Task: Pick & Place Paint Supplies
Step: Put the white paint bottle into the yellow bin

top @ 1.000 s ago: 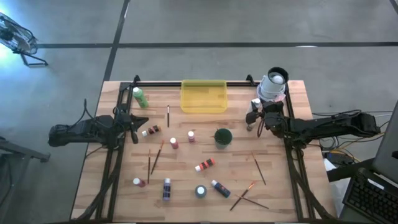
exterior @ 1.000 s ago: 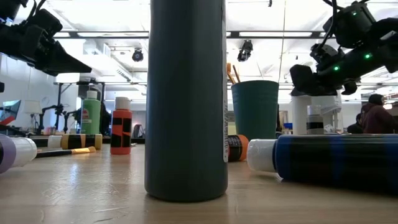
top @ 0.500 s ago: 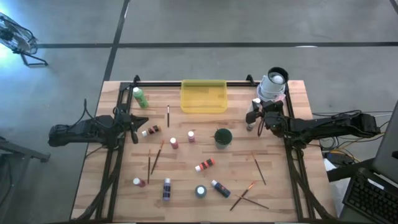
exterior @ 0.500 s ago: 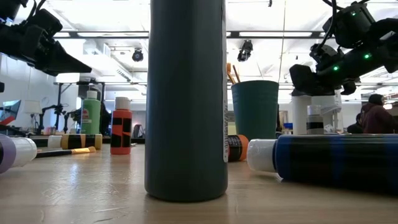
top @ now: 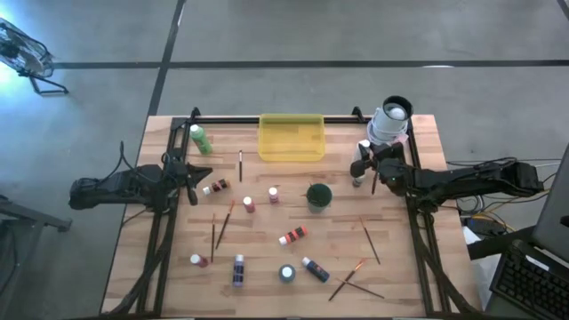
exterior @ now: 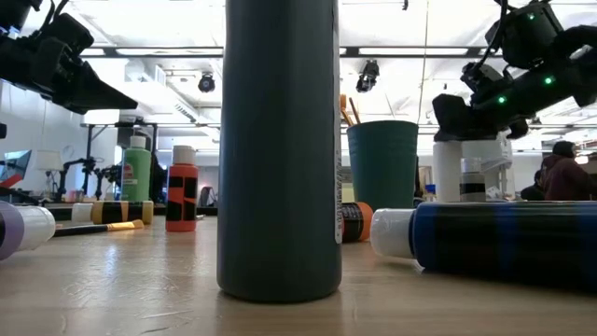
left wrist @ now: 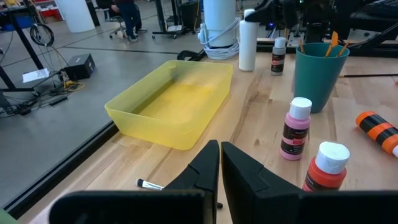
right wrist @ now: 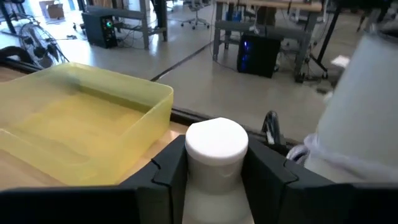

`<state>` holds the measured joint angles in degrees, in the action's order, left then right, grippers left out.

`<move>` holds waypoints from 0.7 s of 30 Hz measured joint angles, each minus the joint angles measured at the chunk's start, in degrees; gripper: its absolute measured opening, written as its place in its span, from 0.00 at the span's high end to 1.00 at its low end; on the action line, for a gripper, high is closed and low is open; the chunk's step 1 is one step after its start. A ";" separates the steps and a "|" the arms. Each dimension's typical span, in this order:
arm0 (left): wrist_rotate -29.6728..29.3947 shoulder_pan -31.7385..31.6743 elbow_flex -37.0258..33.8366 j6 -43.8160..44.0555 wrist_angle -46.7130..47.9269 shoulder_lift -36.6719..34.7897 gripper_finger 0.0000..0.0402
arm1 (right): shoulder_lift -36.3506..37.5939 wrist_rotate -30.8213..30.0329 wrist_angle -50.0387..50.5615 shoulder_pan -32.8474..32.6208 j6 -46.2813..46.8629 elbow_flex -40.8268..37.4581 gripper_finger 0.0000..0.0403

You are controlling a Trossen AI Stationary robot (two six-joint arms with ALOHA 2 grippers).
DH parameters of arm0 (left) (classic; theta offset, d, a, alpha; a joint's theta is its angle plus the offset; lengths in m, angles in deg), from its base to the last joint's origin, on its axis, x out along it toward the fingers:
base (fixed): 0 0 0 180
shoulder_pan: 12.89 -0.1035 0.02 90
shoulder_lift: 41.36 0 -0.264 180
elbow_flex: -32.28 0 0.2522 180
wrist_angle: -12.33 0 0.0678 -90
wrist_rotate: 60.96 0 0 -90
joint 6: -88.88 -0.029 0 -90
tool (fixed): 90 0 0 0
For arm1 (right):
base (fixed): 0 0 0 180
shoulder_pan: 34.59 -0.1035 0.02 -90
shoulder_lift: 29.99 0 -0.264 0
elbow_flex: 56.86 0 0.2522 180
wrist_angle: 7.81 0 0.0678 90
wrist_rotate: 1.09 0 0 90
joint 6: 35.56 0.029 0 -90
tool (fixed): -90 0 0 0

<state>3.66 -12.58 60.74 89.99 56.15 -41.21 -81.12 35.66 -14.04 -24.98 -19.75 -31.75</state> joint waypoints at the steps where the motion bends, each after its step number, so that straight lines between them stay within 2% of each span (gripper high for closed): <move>1: 0.00 -0.02 0.00 0.00 0.01 -0.01 0.94 | 0.00 -0.03 -0.31 0.16 -1.16 0.81 0.72; 4: 0.00 -0.01 0.00 0.02 0.00 -0.01 0.94 | 0.02 0.31 -0.77 0.94 -3.86 3.12 0.72; 7: 0.00 -0.02 0.00 0.00 0.00 0.01 0.94 | 0.01 3.40 -0.54 2.62 -6.45 5.48 0.72; 15: 0.00 0.00 0.01 0.00 0.00 -0.01 0.94 | -0.60 17.46 2.91 10.03 -10.83 13.25 0.72; 21: 0.00 0.00 0.00 0.00 0.01 0.00 0.94 | -6.04 26.61 5.27 15.35 -13.49 20.01 0.72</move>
<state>3.66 -12.58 60.74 89.99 56.16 -41.21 -87.16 62.27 -8.77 -9.63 -33.24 -11.74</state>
